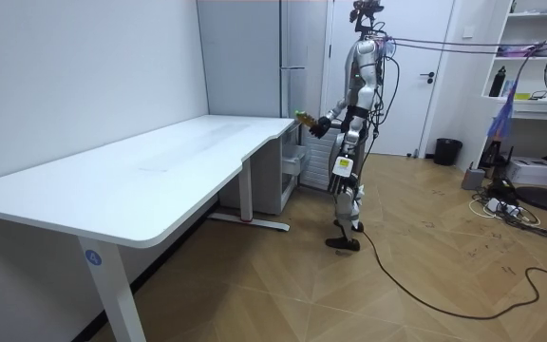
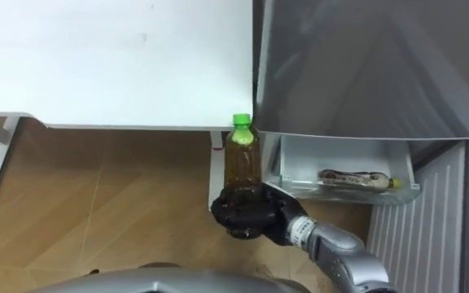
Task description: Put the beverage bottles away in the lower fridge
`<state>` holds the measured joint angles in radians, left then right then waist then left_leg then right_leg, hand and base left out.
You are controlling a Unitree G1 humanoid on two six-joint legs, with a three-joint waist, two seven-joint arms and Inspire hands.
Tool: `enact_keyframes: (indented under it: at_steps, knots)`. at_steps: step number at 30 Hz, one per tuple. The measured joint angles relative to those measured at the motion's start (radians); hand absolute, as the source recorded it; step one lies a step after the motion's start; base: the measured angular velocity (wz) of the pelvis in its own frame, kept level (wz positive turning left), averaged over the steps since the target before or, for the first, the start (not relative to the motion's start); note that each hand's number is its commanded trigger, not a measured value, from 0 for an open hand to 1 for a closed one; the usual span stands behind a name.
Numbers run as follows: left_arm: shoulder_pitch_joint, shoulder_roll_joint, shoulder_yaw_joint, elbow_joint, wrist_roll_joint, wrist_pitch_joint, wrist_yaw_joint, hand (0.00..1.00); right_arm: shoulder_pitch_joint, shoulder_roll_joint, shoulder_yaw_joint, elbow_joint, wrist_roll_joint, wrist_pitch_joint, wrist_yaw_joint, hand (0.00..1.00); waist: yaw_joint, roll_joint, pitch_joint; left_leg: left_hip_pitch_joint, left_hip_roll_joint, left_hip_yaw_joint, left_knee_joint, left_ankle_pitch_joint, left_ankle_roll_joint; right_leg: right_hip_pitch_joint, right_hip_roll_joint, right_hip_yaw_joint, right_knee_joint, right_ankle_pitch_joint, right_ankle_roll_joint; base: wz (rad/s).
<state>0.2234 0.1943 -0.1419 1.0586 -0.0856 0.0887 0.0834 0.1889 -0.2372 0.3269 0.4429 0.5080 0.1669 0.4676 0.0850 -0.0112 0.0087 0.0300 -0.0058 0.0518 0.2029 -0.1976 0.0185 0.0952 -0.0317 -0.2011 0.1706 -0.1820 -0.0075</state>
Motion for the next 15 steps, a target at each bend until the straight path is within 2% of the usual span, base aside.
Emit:
enact_keyframes:
  at_steps: [3, 7, 12, 15]
  knots:
    - [-0.001, 0.0, 0.004, 0.0, 0.0, -0.004, 0.001, 0.0, 0.0, 0.004, -0.026, 0.034, 0.042, -0.003, -0.017, 1.0, -0.002, 0.0, 0.0, 0.002, 0.0, 0.001, -0.001, 0.0, 0.0, 0.0, 0.001, 0.005, -0.001, 0.0, 0.0, 0.0]
    - [-0.004, -0.002, 0.004, 0.0, 0.012, -0.007, 0.002, 0.0, 0.0, 0.012, -0.07, 0.048, 0.042, -0.006, -0.093, 1.0, -0.013, 0.003, 0.0018, -0.005, -0.001, 0.002, 0.0, -0.001, 0.001, -0.006, 0.0, 0.006, -0.002, 0.0, 0.0, 0.0]
    - [-0.013, -0.006, 0.016, -0.001, 0.024, -0.008, 0.007, 0.0, 0.0, 0.02, -0.088, 0.055, 0.046, -0.031, -0.18, 1.0, -0.031, 0.01, 0.0015, -0.001, -0.001, 0.008, 0.001, -0.001, 0.001, -0.01, 0.0, 0.013, -0.005, 0.0, 0.001, -0.04]
    - [-0.024, -0.012, 0.025, -0.001, 0.021, -0.024, 0.024, 0.0, 0.004, 0.03, -0.095, 0.067, 0.058, -0.04, -0.225, 1.0, -0.035, 0.016, 0.0018, 0.0, -0.001, 0.012, 0.0, -0.001, 0.001, -0.01, 0.0, 0.013, -0.004, 0.0, 0.001, -0.02]
